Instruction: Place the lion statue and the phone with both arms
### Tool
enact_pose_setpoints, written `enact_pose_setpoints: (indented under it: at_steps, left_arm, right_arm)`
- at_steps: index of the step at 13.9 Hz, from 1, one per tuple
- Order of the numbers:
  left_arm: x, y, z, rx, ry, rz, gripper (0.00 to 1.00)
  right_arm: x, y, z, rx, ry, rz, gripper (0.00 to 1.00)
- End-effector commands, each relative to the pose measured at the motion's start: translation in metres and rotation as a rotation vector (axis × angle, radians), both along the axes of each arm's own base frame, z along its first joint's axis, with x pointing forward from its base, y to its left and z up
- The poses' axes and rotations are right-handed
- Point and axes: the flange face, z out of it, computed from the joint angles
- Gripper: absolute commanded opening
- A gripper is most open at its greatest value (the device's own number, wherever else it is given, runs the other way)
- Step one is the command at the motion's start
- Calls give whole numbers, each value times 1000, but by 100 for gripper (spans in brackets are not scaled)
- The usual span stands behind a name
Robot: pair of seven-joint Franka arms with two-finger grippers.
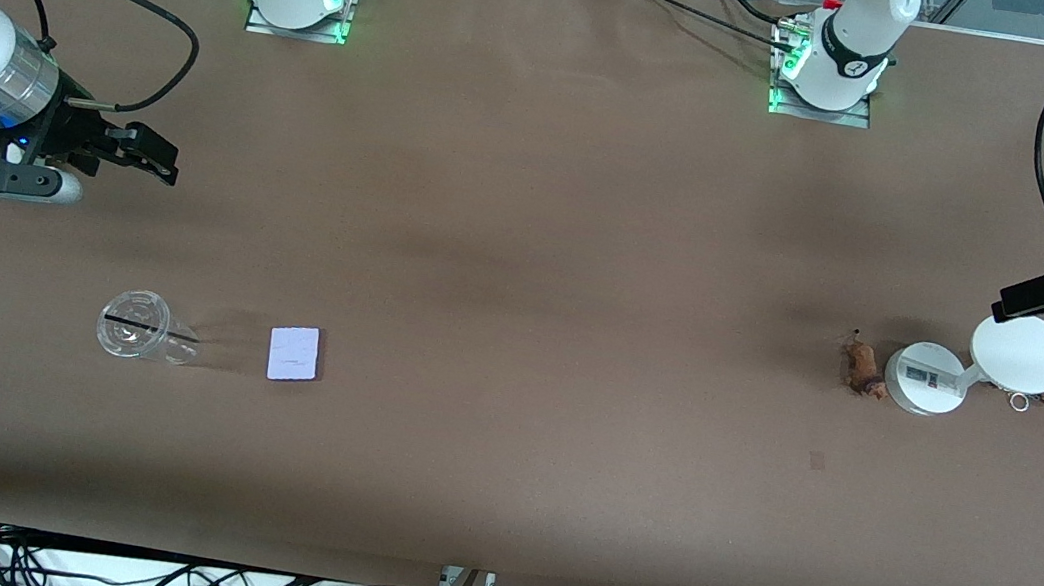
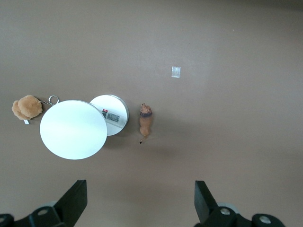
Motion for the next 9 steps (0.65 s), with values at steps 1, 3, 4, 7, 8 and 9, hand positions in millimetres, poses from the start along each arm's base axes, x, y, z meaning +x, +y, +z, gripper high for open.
enact_pose_setpoints:
  at_steps: [1, 3, 4, 7, 8, 9]
  left_arm:
    - [-1, 2, 2, -35, 3, -14, 100]
    - [-1, 2, 1, -35, 6, -14, 100]
    - [-1, 2, 1, -35, 6, -14, 100]
    - [-1, 2, 0, -46, 7, -12, 100]
    - [-1, 1, 1, -49, 5, -12, 100]
    - [-1, 1, 0, -49, 7, -12, 100]
  right_arm:
    - [1, -2, 5, 18, 6, 10, 100]
    - [1, -2, 5, 18, 6, 10, 100]
    - [1, -2, 6, 19, 5, 10, 100]
    - [0, -2, 5, 19, 6, 12, 100]
    - [0, -2, 5, 17, 6, 12, 100]
    - [1, -2, 6, 16, 4, 12, 100]
